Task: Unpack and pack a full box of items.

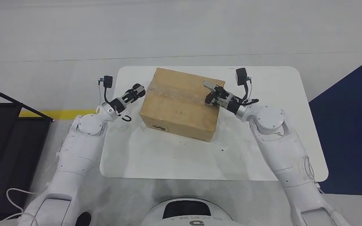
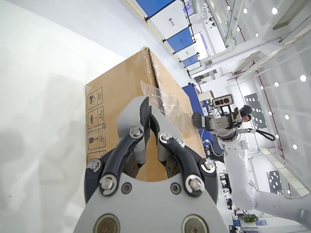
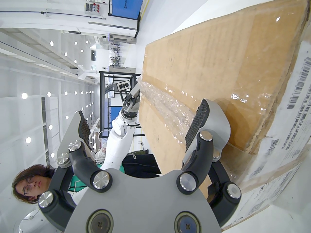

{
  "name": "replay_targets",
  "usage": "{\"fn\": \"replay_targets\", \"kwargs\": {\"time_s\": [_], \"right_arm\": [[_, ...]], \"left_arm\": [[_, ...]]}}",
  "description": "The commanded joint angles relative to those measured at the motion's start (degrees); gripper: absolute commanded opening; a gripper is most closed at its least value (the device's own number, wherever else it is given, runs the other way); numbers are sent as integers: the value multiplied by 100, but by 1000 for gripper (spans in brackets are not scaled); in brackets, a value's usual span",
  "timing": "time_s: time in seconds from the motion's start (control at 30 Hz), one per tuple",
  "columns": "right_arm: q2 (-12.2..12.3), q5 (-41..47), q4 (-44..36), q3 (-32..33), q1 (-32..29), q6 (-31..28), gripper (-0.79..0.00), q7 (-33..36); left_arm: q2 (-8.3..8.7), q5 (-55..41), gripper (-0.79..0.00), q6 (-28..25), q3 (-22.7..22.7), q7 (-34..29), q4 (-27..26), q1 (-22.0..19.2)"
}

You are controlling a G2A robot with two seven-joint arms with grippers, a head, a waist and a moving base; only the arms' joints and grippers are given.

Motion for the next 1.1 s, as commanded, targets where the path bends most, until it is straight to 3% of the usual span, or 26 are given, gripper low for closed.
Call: {"fn": "replay_targets", "kwargs": {"time_s": [0.0, 0.6, 0.7, 0.83, 0.93, 0.97, 1.0, 1.07], "right_arm": [[-8, -29, -12, -102, 26, -48, 0, 80], [-351, 335, 1072, -1377, 1318, 181, 0, 169], [-403, 473, 1202, -1465, 1453, 149, 0, 154], [-472, 549, 1384, -1631, 1618, 208, 0, 128], [-523, 591, 1513, -1747, 1727, 223, 0, 122], [-540, 592, 1552, -1788, 1760, 230, 0, 116], [-556, 603, 1587, -1824, 1793, 238, 0, 112], [-588, 616, 1652, -1890, 1855, 240, 0, 97]], "left_arm": [[0, -5, -773, -15, 15, -24, -8, -13], [0, -110, -748, -147, 58, 2, 163, -37], [3, -117, -653, -151, 54, 12, 156, -28], [6, -129, -453, -165, 57, 15, 147, -23], [7, -157, -382, -171, 61, -8, 148, -28], [8, -158, -179, -178, 61, -10, 147, -32], [9, -154, -34, -189, 62, -8, 150, -33], [11, -157, 0, -190, 57, -3, 168, -39]]}}
